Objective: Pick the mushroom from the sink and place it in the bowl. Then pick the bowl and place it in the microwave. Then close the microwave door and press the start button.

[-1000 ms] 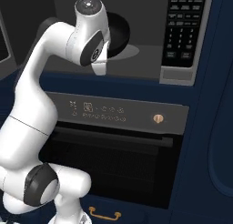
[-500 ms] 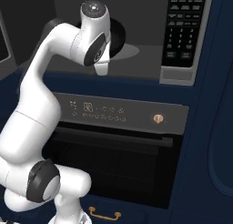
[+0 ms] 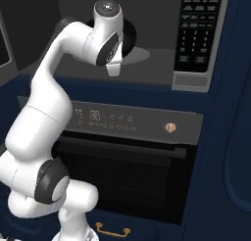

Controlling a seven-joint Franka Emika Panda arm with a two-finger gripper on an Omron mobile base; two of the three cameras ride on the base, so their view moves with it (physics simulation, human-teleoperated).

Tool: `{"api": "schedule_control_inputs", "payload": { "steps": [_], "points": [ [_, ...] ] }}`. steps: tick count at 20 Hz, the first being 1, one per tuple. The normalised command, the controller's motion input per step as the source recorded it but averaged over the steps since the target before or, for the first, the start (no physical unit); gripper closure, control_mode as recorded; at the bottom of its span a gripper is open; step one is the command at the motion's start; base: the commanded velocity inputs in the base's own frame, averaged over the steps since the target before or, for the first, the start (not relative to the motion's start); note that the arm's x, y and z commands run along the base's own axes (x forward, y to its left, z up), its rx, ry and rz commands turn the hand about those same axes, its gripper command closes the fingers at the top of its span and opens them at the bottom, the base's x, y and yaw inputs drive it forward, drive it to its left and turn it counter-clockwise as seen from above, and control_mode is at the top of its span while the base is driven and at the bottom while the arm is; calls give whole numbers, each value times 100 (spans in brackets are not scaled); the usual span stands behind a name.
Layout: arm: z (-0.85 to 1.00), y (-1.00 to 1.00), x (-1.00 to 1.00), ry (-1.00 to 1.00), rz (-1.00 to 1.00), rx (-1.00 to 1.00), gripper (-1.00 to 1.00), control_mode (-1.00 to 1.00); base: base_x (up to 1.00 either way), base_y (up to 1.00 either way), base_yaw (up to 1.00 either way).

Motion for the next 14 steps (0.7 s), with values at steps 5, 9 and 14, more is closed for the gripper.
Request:
{"api": "schedule_control_inputs", "payload": {
  "steps": [5, 9, 14],
  "points": [
    [-3, -7, -18, -8, 5, 0, -100, -100, 0, 0, 0],
    [2, -11, -48, -12, 6, 1, -100, -100, 0, 0, 0],
    [44, -13, -76, -15, 0, 1, -100, -100, 0, 0, 0]
  ]
}}
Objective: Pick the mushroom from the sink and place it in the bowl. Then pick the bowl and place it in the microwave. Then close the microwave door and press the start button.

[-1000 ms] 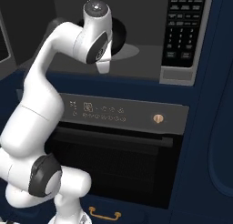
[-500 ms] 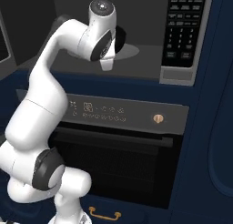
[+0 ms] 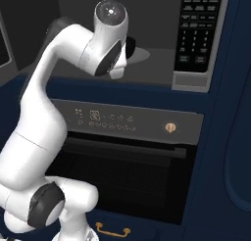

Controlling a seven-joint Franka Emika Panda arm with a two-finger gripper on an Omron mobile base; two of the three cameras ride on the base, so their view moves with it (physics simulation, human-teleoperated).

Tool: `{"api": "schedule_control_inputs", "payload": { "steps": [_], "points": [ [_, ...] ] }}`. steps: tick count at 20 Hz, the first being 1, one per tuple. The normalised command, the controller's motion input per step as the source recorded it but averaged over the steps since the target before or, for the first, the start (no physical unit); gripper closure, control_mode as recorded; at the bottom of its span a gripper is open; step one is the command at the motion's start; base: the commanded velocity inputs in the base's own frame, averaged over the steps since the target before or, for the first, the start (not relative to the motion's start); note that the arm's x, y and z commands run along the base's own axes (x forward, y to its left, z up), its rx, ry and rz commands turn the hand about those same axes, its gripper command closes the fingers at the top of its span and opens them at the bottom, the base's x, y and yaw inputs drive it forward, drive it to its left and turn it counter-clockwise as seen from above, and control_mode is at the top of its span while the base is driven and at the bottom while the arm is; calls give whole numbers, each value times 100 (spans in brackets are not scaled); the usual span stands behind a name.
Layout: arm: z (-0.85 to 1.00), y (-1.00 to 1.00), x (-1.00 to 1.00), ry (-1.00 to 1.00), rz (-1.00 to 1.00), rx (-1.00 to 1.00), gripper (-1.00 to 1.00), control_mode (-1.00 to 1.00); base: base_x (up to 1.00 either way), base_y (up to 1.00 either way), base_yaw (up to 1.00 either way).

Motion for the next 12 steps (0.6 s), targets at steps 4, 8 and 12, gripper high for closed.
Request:
{"api": "schedule_control_inputs", "payload": {
  "steps": [4, 8, 12],
  "points": [
    [-13, -3, -63, -20, -4, -34, -100, -100, 0, 0, 0],
    [-32, -4, -55, -26, -2, -59, -100, -100, 0, 0, 0],
    [-80, -4, -16, -16, 1, -59, -100, -100, 0, 0, 0]
  ]
}}
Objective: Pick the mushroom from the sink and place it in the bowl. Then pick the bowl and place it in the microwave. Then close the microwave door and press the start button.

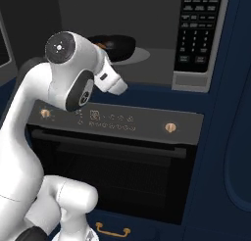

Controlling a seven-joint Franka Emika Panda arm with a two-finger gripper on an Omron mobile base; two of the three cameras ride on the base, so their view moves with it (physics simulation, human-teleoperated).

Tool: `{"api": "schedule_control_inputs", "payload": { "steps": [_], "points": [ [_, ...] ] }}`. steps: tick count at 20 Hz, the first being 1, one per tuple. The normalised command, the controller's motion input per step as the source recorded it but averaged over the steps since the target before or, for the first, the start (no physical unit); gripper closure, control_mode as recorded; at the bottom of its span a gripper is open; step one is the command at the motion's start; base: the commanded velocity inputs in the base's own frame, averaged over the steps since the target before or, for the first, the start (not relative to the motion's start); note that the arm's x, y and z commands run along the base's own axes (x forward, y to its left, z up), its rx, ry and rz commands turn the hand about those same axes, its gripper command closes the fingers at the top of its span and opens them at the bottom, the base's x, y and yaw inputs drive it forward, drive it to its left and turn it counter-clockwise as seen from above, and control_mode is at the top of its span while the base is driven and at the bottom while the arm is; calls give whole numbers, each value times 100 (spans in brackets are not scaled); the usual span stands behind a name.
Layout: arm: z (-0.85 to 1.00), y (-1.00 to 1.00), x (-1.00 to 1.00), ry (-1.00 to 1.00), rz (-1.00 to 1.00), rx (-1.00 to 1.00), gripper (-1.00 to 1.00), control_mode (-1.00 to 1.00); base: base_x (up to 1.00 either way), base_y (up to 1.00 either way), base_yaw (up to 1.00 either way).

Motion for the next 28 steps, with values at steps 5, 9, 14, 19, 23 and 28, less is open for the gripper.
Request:
{"api": "schedule_control_inputs", "payload": {
  "steps": [5, 9, 14, 19, 23, 28],
  "points": [
    [-19, 3, -11, -11, -5, -47, -100, -100, 0, 0, 0],
    [-26, 2, 0, -16, -7, -47, -100, -100, 0, 0, 0],
    [-12, 0, -10, -24, -16, -46, -100, -100, 0, 0, 0],
    [0, 0, -42, -28, -28, -41, -100, -100, 0, 0, 0],
    [0, 2, -61, -29, -32, -41, -100, -100, 0, 0, 0],
    [-2, 36, -71, -32, -37, -39, -100, -100, 0, 0, 0]
  ]
}}
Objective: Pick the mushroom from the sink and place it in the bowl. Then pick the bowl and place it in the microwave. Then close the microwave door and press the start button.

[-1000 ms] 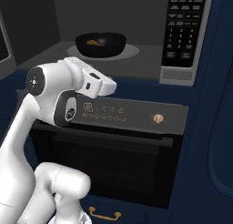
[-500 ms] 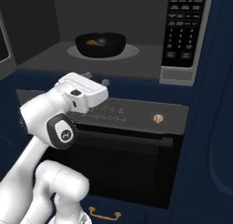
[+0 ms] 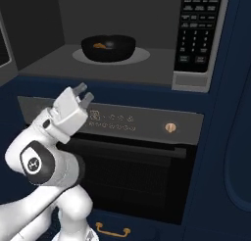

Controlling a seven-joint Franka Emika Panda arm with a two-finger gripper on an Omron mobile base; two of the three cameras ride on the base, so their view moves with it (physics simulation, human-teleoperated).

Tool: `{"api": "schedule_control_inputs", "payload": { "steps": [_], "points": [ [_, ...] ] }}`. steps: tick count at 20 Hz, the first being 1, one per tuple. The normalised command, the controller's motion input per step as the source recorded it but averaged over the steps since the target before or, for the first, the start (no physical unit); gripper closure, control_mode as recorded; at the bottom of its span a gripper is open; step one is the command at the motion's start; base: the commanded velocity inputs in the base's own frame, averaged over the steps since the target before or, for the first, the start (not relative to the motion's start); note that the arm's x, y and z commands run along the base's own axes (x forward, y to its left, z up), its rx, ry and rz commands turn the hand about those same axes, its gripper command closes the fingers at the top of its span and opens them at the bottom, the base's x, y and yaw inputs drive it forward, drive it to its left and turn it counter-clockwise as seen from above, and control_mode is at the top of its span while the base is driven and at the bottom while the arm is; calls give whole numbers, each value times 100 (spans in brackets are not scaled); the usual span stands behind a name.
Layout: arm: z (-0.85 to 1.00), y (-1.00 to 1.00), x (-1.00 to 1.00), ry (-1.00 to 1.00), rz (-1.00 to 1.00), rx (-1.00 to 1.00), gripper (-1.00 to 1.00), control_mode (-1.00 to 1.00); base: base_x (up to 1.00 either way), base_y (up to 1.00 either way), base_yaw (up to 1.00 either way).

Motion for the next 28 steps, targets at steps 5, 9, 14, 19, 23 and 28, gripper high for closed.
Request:
{"api": "schedule_control_inputs", "payload": {
  "steps": [5, 9, 14, 19, 23, 28],
  "points": [
    [-12, 63, -65, -28, -37, -38, -100, -100, 0, 0, 0],
    [-32, 91, -41, -12, -34, -38, -100, -100, 0, 0, 0],
    [-40, 100, 0, -1, -34, -28, -100, -100, 0, 0, 0],
    [-26, 100, 28, -4, -41, -9, -100, -100, 0, 0, 0],
    [-28, 100, 1, -2, -32, -8, -100, -100, 0, 0, 0],
    [-57, 100, 0, 0, -26, -26, -100, -100, 0, 0, 0]
  ]
}}
